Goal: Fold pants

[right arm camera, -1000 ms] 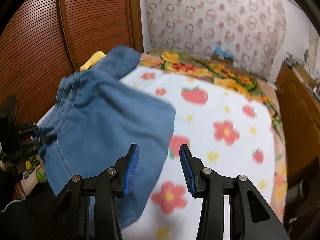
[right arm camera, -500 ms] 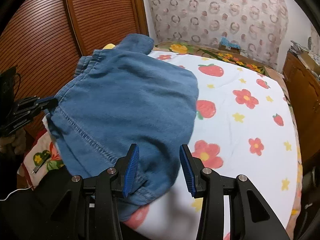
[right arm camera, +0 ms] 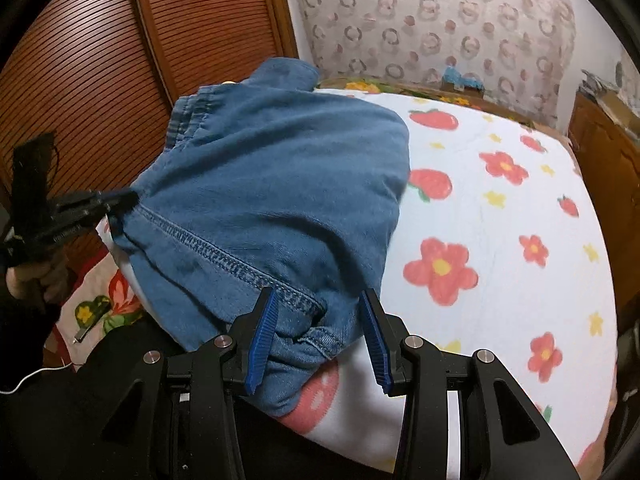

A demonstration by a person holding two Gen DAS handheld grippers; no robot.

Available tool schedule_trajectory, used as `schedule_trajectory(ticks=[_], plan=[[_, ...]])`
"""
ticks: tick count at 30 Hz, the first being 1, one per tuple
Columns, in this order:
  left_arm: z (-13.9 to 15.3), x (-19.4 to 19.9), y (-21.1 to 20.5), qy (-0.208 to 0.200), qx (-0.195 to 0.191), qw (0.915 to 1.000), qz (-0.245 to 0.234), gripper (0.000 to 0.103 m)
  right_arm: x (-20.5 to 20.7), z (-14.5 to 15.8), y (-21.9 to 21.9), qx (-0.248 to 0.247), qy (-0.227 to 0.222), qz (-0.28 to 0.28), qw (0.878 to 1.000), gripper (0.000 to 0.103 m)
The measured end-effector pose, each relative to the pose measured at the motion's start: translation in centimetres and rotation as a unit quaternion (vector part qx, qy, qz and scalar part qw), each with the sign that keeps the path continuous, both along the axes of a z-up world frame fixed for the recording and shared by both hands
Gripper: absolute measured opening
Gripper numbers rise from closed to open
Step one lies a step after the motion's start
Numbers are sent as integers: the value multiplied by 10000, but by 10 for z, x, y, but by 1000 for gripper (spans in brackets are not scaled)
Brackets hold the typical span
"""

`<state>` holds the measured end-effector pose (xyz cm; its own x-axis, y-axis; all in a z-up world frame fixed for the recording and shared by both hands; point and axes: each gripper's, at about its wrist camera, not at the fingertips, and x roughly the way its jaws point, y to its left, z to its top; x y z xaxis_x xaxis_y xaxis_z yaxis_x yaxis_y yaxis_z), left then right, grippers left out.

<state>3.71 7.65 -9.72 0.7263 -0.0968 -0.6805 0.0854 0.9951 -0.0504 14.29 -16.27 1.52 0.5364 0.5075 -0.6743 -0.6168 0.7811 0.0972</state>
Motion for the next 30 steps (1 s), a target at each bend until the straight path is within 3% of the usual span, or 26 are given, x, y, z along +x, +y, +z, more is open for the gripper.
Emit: schedule_trajectory(ticks=[7,14,18,24,30], plan=[[-5,0,-3,29,-16,10000,-10,7,-3,-9,-9,53,160,-78,9998,44],[-4,-1,-1,14,-121,9999,-12,7,-12,2,-1,94,76,-179,9998,44],[1,-2,0,-71,-161,9998,-3,30,-18,10,-2,188,-86,-310,9993,44],[14,-3,-3,-216,-425,9988,-97,79,-10,10,-7,279,-129,-520,9982,48],[18,3,-20,-208,-355,9990,-191,80,-1,4,-4,353,-74,-594,9976,51]])
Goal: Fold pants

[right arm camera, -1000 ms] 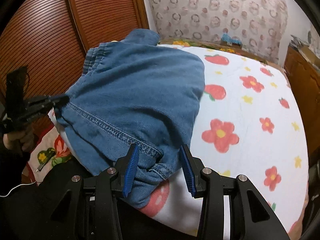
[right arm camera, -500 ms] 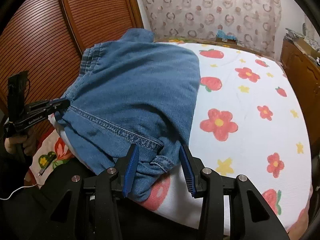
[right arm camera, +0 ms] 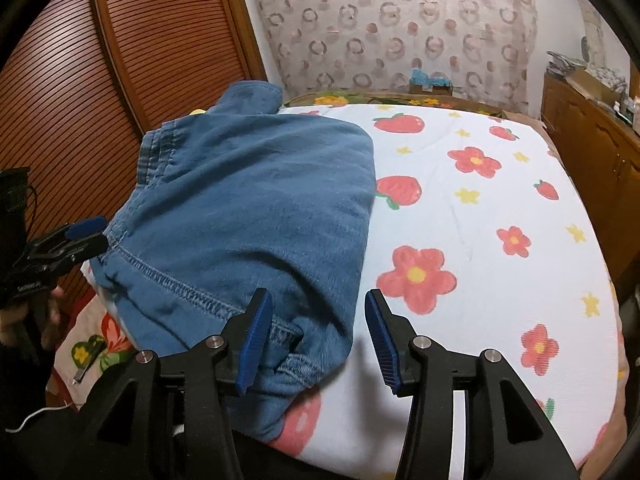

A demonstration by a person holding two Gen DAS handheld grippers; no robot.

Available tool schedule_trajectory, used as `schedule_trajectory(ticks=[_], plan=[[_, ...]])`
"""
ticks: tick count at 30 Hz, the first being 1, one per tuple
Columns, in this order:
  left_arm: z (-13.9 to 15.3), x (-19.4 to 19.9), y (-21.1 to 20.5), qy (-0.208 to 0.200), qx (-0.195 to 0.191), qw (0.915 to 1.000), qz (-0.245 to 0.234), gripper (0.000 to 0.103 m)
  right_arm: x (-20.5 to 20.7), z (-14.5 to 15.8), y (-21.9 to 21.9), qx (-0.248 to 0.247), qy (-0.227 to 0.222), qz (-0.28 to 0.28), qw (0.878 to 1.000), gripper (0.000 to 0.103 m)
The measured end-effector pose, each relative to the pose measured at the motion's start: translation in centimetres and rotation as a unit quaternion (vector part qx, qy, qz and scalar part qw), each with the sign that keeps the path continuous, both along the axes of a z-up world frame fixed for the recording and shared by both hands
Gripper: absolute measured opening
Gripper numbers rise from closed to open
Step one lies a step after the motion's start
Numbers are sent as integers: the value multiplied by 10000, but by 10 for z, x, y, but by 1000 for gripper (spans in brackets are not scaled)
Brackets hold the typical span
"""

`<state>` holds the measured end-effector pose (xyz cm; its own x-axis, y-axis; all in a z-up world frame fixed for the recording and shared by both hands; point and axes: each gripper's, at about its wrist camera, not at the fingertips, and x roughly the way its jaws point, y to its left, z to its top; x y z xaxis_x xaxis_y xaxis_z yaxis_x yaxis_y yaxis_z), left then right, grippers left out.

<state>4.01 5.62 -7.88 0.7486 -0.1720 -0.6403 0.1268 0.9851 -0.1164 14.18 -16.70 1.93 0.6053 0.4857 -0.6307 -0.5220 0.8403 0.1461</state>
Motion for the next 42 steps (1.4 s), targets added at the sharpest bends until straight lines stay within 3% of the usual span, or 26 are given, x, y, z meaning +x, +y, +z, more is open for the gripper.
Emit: schedule_trajectory(ticks=[14,21,26,29,32,36,40,42], plan=[[-2,11,-40,34,195,9995,-257,80,11,-10,9,223,153,34,9996,51],[-20,16,-46,271,238,9990,-277,80,17,-18,16,222,276,43,9994,51],[-32,14,-51,264,460,9982,-278,80,24,-24,16,496,518,103,9974,51],[-35,12,-53,227,573,9977,-296,80,27,-26,19,628,638,237,9957,30],[-36,11,-50,225,533,9978,-318,80,26,-22,21,690,576,367,9953,16],[-33,10,-48,286,417,9982,-311,80,19,2,21,939,265,477,9941,14],[-17,1,-39,260,-89,9986,-442,80,7,29,28,1056,-82,708,9918,13],[-12,-1,-33,239,-124,9988,-402,80,3,41,38,1060,-229,866,9903,13]])
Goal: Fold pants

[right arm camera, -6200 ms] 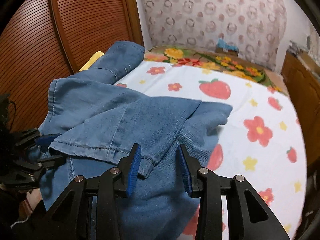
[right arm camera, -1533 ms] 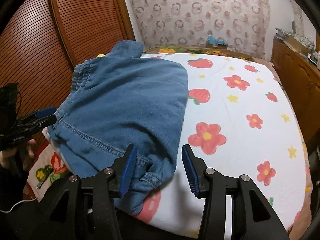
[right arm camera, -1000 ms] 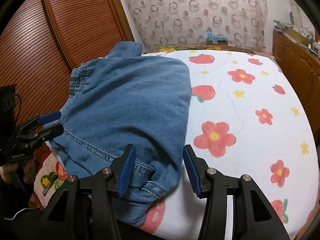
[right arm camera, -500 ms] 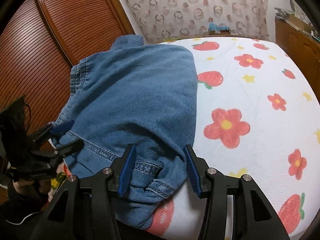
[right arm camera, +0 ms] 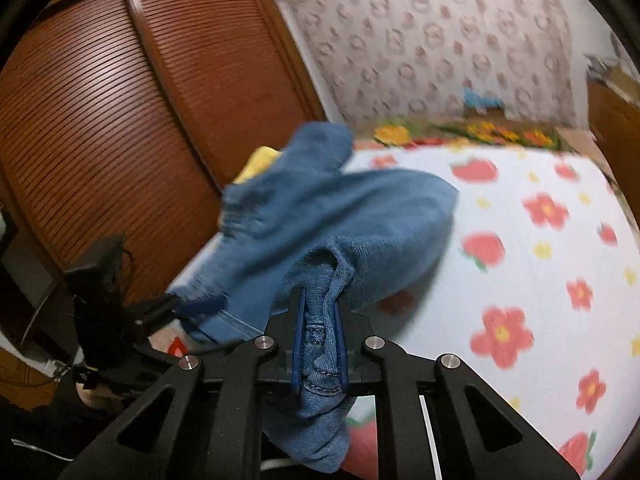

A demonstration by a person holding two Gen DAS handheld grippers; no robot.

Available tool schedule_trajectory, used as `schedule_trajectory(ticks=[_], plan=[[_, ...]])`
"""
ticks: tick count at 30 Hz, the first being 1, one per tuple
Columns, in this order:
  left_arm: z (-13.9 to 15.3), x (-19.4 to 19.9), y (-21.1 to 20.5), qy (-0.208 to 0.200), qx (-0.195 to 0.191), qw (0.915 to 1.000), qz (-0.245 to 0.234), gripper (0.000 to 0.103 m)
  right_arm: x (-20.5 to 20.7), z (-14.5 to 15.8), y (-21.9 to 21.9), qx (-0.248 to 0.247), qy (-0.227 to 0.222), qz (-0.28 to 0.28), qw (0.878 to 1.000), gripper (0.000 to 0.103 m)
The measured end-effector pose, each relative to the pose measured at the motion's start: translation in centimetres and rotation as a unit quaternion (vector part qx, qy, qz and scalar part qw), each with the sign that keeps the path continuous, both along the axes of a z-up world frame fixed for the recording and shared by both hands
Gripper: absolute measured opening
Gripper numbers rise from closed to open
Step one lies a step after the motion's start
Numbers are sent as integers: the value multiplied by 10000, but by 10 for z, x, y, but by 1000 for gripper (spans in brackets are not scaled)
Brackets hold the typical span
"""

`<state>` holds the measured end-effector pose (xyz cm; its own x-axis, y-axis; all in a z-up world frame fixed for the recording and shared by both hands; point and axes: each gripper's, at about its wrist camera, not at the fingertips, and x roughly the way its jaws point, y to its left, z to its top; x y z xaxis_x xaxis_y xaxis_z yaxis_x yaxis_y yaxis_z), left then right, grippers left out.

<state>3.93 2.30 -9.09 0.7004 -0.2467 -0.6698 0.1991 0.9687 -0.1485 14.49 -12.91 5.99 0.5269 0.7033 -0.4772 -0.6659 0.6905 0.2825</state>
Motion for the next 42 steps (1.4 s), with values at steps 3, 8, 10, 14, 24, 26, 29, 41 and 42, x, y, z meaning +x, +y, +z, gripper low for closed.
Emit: schedule_trajectory(ticks=[3,8,10,14,24,26,29,41,42], plan=[[7,-5,12,-66,-6,9999,133,80,-1,12,15,6,-132,174,9998,13],[21,-19,40,-227,-7,9988,441,80,8,19,45,-73,-225,407,9989,13],[26,-24,55,-290,21,9978,590,80,12,20,61,-93,-287,524,9982,13],[34,-34,84,-394,70,9947,949,80,17,22,94,-83,-361,865,9956,12],[48,-66,137,-625,215,9860,1529,80,39,-11,171,-408,16,1663,9852,12],[47,-69,144,-630,233,9842,1637,80,44,-25,179,-418,301,1756,9831,12],[44,-72,151,-629,197,9827,1728,80,54,-41,188,-491,453,1794,9815,12],[49,-60,134,-680,114,9863,1498,80,36,8,168,-689,-524,1159,9895,41],[50,-58,131,-690,90,9871,1443,80,33,10,162,-751,-631,1048,9896,42]])
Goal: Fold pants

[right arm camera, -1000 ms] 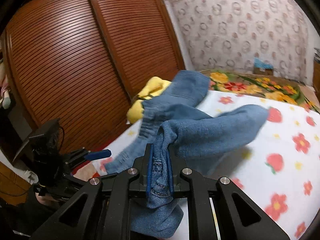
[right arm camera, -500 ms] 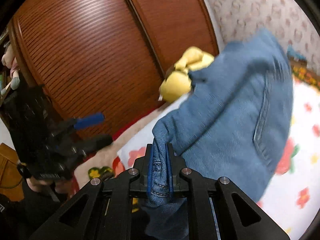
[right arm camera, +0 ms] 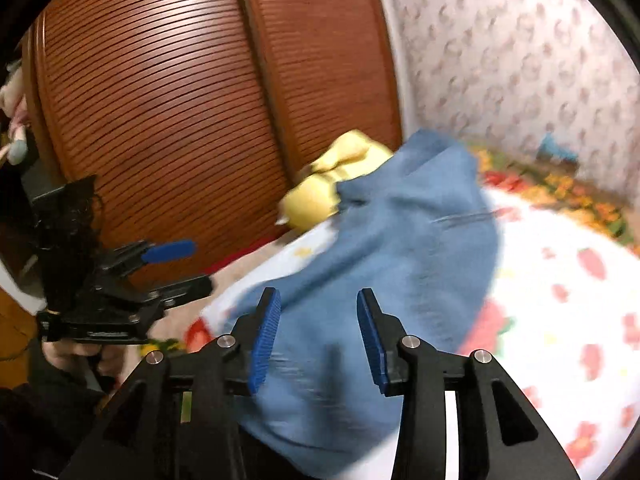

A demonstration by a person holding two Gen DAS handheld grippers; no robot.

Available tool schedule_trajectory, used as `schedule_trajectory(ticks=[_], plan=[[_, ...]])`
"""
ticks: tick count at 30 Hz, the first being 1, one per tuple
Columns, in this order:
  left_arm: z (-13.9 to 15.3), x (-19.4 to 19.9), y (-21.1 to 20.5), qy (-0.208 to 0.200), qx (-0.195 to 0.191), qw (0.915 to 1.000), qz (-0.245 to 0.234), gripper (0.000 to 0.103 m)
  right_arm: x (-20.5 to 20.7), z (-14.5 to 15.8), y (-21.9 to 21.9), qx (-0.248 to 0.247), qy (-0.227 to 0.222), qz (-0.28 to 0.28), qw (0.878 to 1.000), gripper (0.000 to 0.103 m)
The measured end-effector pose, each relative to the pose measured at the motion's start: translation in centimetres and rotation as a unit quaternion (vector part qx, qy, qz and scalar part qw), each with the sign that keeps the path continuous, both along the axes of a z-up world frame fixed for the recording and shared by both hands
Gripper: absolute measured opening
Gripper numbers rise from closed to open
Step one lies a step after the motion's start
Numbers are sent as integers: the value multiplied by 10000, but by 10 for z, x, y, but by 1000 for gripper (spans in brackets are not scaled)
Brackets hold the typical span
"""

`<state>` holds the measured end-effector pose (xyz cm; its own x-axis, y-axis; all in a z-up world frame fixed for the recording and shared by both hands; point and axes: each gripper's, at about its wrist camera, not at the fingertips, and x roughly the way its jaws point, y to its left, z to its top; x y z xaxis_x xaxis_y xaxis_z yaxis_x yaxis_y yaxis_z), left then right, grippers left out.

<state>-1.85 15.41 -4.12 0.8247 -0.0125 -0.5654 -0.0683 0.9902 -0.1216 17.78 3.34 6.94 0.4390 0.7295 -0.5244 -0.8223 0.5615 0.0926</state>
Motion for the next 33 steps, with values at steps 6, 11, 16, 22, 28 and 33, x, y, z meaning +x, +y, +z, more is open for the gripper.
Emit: schedule_trajectory(ticks=[6,11,16,22,28,33], plan=[[-5,28,-24,117,-303,9982,-500,80,30,-7,-8,-425,-376,-719,9958,43],[-22,47,-41,460,-277,9955,-783,49,51,-13,-5,-484,-222,-1012,9934,43],[-28,37,-42,403,-248,9953,-840,11,67,-5,6,-281,-52,-1006,9945,43],[-33,14,-38,334,-207,9974,-607,10,83,-7,25,-73,84,-811,9966,51],[-50,18,-32,515,-179,9974,-480,10,114,-34,46,-609,556,-681,9943,62],[-58,21,-26,585,-194,9970,-470,10,142,-55,61,-662,1068,-707,9896,72]])
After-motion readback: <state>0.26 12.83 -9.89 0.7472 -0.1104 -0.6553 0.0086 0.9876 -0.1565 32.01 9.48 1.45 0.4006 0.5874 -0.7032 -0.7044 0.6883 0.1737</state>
